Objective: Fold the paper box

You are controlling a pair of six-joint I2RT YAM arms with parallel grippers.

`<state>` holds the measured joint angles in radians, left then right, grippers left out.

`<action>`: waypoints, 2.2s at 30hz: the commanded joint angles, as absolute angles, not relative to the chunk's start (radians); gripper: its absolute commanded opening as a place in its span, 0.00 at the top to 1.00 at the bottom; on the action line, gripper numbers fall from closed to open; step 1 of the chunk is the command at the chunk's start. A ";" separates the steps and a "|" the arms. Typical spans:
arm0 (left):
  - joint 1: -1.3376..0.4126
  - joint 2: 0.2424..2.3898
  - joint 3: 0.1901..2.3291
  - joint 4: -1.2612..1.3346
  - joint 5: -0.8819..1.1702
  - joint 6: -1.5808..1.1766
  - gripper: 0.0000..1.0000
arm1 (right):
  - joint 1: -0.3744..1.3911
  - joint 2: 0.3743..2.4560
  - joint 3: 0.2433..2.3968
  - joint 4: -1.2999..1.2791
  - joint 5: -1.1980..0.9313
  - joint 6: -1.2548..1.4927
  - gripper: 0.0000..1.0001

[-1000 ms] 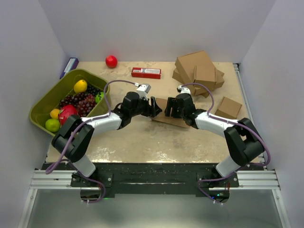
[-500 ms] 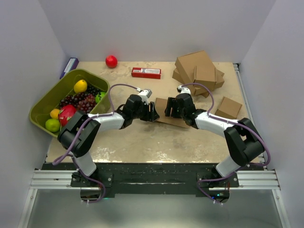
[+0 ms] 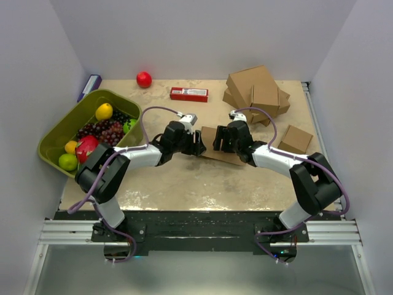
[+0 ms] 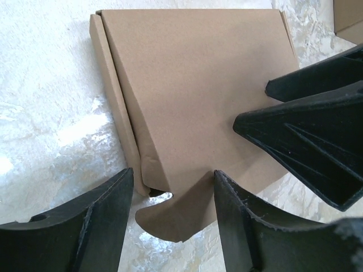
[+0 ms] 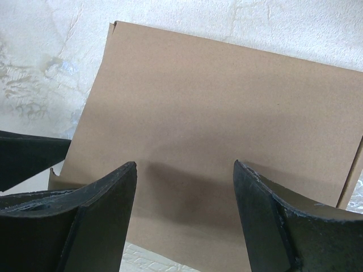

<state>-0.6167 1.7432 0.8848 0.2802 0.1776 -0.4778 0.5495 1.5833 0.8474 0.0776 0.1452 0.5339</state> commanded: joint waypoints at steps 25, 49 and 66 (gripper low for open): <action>-0.649 1.683 0.937 0.267 0.055 -0.381 0.39 | 0.549 1.559 0.842 0.048 0.133 0.529 0.28; -0.606 1.779 0.956 0.354 0.103 -0.417 0.39 | 0.259 1.408 0.787 -0.111 0.002 0.410 0.16; -0.592 1.875 0.943 0.321 0.094 -0.403 0.49 | 0.219 1.523 0.738 -0.067 -0.038 0.437 0.25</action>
<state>-0.6003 1.8576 0.9535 0.3168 0.1192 -0.4229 0.2241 1.5013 0.7490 -0.0795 -0.0368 0.4366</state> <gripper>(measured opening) 0.523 0.755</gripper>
